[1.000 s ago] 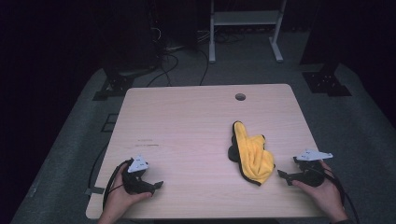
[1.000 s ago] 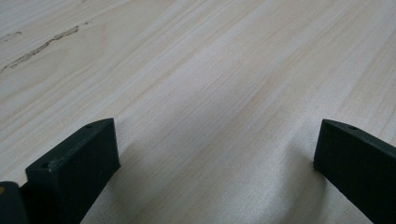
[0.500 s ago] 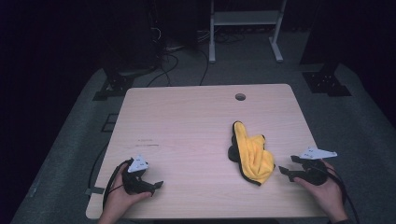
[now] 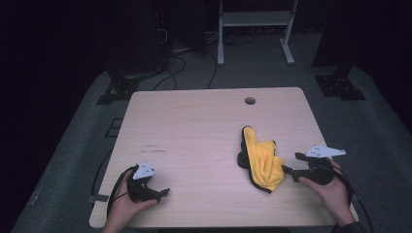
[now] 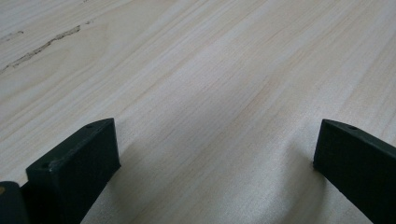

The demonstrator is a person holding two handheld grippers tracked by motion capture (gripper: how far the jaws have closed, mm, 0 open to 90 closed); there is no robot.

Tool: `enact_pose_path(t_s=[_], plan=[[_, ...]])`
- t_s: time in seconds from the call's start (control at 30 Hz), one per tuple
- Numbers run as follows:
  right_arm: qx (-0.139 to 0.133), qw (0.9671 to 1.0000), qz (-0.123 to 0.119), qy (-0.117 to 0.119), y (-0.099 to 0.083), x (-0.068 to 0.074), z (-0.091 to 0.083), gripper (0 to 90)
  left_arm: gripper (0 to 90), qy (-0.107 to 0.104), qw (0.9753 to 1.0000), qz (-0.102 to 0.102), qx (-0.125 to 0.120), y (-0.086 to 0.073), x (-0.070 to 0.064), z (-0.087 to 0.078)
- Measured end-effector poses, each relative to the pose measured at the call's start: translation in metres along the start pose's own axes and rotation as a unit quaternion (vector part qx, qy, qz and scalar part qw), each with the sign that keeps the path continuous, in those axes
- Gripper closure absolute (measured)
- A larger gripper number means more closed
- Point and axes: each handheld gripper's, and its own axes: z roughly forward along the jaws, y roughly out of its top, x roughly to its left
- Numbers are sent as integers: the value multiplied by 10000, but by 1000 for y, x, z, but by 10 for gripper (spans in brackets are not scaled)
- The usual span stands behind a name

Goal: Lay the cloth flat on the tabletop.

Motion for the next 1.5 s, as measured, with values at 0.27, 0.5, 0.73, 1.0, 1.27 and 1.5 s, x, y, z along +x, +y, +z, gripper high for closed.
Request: enact_pose_path(t_s=[0.27,0.5,0.73,1.0,1.27,1.5], plan=[[-14,9997,-193,165,16,11,17,228,0,0,10000,14,16,0,0,0],[83,9991,-274,318,27,21,35,230,0,0,10000,1,15,0,0,0],[271,9974,-472,462,34,36,56,233,0,3,10000,-2,17,0,0,0],[501,9968,-469,409,32,35,71,449,0,5,10000,-3,12,0,0,0],[365,9976,-61,585,35,29,58,756,0,5,10000,-4,8,0,0,0],[157,9960,-121,868,44,41,49,788,0,5,10000,-4,11,0,0,0]])
